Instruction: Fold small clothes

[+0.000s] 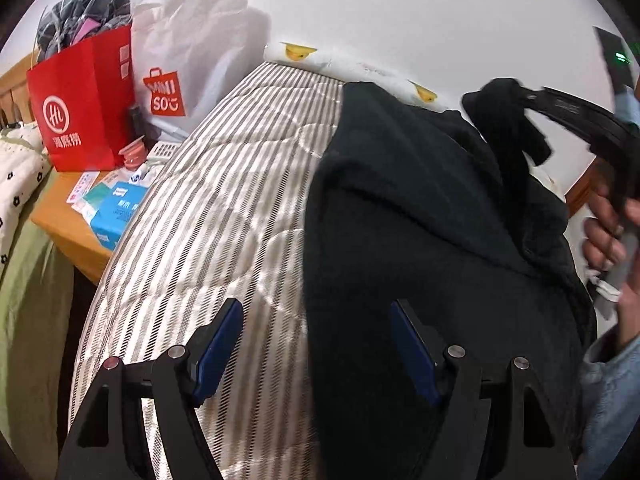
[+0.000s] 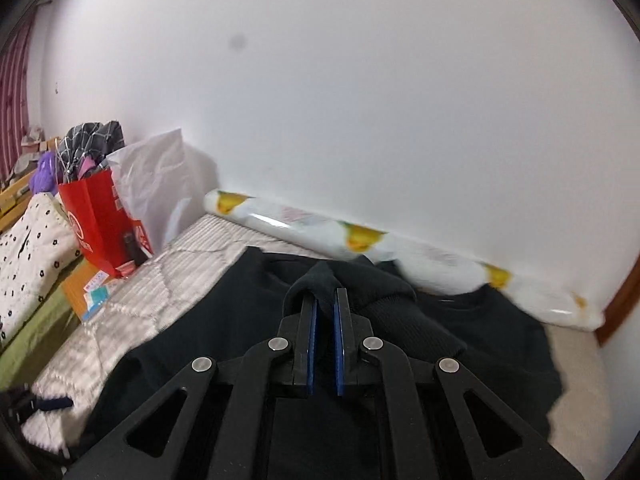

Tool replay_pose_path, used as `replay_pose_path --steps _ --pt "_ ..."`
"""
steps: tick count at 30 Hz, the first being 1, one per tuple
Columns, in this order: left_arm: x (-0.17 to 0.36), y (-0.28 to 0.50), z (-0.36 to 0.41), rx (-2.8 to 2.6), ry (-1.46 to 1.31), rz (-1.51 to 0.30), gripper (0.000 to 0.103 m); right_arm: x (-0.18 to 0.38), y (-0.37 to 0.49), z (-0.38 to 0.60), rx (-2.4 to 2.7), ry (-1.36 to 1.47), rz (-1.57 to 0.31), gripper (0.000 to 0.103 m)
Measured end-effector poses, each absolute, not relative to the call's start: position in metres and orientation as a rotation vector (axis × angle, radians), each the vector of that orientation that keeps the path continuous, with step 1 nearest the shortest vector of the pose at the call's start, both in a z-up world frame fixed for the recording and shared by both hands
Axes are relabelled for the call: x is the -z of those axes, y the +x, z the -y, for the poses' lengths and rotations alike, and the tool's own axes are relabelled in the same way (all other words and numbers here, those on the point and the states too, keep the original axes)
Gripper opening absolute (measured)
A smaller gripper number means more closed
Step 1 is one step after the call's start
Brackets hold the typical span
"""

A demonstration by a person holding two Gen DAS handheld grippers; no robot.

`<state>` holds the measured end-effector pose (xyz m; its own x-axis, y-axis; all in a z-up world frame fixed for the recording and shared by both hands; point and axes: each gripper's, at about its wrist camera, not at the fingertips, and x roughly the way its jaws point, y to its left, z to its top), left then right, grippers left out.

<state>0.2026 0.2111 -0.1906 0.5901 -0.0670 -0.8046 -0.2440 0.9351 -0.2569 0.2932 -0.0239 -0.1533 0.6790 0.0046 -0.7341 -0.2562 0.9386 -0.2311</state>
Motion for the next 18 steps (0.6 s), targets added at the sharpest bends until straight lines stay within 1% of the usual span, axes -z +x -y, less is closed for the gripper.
replay_pose_path --steps 4,6,7,9,10,11,12,13,18 --pt "0.191 0.208 -0.215 -0.111 -0.357 -0.942 0.073 0.183 0.304 0.009 -0.181 -0.263 -0.893 0.010" --pt "0.188 0.210 -0.214 -0.109 -0.359 -0.939 0.073 0.200 0.305 0.005 -0.228 -0.260 -0.967 0.012" --pt "0.186 0.212 -0.212 -0.103 -0.358 -0.936 0.073 0.205 0.304 0.002 -0.254 -0.266 -1.002 0.014" --pt "0.182 0.216 -0.207 -0.094 -0.352 -0.930 0.073 0.209 0.295 0.004 -0.316 -0.267 -1.030 0.029" --pt "0.179 0.219 -0.203 -0.087 -0.348 -0.927 0.073 0.206 0.289 0.009 -0.332 -0.263 -1.024 0.051" --pt "0.177 0.223 -0.199 -0.076 -0.346 -0.925 0.073 0.200 0.280 0.018 -0.334 -0.257 -1.009 0.076" --pt "0.176 0.226 -0.195 -0.065 -0.345 -0.924 0.073 0.193 0.270 0.029 -0.325 -0.247 -0.991 0.084" --pt "0.175 0.232 -0.190 -0.052 -0.343 -0.925 0.073 0.187 0.262 0.038 -0.324 -0.234 -0.978 0.088" --pt "0.161 0.259 -0.168 -0.009 -0.322 -0.896 0.073 0.152 0.220 0.112 -0.240 -0.217 -0.944 0.088"
